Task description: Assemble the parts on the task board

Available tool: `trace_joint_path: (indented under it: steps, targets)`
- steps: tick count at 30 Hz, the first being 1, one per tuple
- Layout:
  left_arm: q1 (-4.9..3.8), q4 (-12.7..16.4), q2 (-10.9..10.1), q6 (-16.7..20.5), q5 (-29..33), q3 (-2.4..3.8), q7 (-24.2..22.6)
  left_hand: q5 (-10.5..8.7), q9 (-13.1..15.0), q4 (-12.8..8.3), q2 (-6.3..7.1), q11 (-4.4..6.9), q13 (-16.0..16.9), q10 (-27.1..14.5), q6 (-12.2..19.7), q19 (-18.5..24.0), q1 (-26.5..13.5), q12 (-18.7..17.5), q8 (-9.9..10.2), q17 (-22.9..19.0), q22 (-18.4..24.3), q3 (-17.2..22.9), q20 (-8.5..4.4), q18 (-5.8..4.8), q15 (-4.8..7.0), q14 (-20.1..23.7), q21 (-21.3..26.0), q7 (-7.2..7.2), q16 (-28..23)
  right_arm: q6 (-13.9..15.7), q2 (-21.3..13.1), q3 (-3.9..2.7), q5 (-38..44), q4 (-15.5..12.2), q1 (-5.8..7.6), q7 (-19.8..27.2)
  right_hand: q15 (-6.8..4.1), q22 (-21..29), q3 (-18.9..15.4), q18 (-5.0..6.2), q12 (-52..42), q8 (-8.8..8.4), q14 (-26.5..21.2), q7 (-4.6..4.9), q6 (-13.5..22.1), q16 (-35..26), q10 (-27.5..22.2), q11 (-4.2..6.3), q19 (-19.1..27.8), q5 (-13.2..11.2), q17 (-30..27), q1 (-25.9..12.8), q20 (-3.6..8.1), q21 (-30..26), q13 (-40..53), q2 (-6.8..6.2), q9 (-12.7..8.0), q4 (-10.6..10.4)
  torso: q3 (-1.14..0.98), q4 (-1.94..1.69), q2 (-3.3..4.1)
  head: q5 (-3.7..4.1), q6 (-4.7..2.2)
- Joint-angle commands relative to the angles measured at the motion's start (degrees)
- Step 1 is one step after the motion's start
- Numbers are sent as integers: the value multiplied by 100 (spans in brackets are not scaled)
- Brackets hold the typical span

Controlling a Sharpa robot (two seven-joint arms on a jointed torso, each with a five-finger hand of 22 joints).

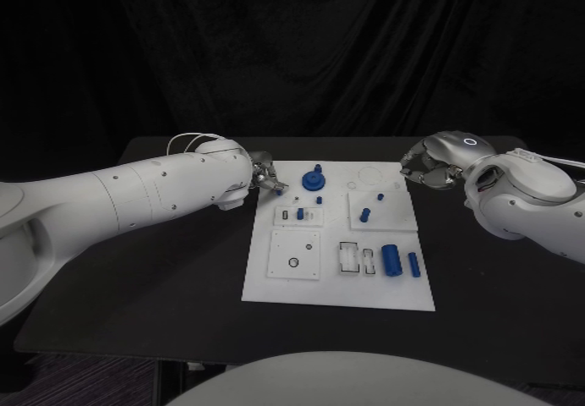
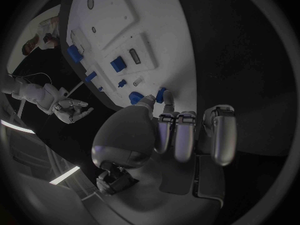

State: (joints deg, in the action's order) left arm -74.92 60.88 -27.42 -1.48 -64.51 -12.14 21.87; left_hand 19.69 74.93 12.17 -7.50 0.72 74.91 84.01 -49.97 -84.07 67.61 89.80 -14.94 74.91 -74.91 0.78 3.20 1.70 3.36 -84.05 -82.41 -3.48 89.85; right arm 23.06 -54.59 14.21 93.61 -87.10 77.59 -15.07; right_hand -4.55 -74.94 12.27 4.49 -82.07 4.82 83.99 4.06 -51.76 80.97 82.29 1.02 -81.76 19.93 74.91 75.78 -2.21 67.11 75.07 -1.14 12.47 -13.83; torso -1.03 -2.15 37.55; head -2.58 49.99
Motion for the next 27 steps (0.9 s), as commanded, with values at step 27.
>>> trace_joint_path:
  steps: [27]
  targets:
    - [18,939,-553,1000,19,5,-336,695,145,-226,553,55,1509,599,-335,-61,88,20,117,1509,-1227,1434,-45,44,42,-595,36,95,15,-47,-69,-4,-83,-22,-13,-115,35,-901,43,8,14,-25,311,-14,18,-24,-39,-4,38,29,801,13,-5,-28,824,-35,-7,13,-4,-9,-6,9,1]
